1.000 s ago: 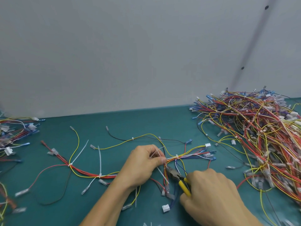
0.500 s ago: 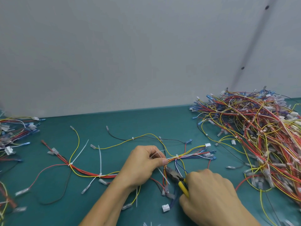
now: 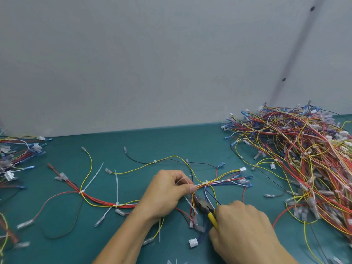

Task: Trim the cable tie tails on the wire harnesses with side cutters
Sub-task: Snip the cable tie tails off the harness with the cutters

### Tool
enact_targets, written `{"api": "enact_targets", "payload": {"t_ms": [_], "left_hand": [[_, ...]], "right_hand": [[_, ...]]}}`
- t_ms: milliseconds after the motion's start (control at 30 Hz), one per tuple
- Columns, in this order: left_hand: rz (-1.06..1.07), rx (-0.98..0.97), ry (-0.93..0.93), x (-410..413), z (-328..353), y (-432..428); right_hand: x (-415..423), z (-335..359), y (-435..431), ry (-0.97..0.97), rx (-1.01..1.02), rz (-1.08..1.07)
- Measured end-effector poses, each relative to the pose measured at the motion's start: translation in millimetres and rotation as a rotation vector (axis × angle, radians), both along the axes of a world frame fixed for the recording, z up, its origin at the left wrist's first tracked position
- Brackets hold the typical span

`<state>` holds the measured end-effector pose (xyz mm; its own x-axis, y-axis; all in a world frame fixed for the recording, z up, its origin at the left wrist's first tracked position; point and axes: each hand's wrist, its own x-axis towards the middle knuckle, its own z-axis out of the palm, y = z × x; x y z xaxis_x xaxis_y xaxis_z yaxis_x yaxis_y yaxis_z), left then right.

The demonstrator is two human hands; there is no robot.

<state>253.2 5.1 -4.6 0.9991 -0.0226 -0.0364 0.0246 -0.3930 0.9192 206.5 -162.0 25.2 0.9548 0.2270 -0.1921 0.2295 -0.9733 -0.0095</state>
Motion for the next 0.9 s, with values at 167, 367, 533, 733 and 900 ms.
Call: {"api": "enact_targets", "payload": {"t_ms": [167,367,533,733,900], "left_hand": [[-0.002,0.001,-0.005,0.9,-0.8,-0.6],[-0.008,-0.119,0.019,0.4,0.3,0.5],[0.132,-0.453,0.084,-1.9,6.7,-0.5],[0.278,-0.715,0.161,-4.1,16.9,10.9],[0.248,-0.659,0.107,-11.6,24.1,22.7]], "right_hand": [[0.8,-2.4,0.3,0.001,-0.005,0.02],[-0.5,0.2,0.9,-0.002,0.007,0.042],[-1.0,1.9,-0.7,0.008,0.041,0.058],[9.0,28.1,-19.3,-0.034,0.129,0.036],[45.7,48.4,-26.2,-0.06,0.248,0.16]]}}
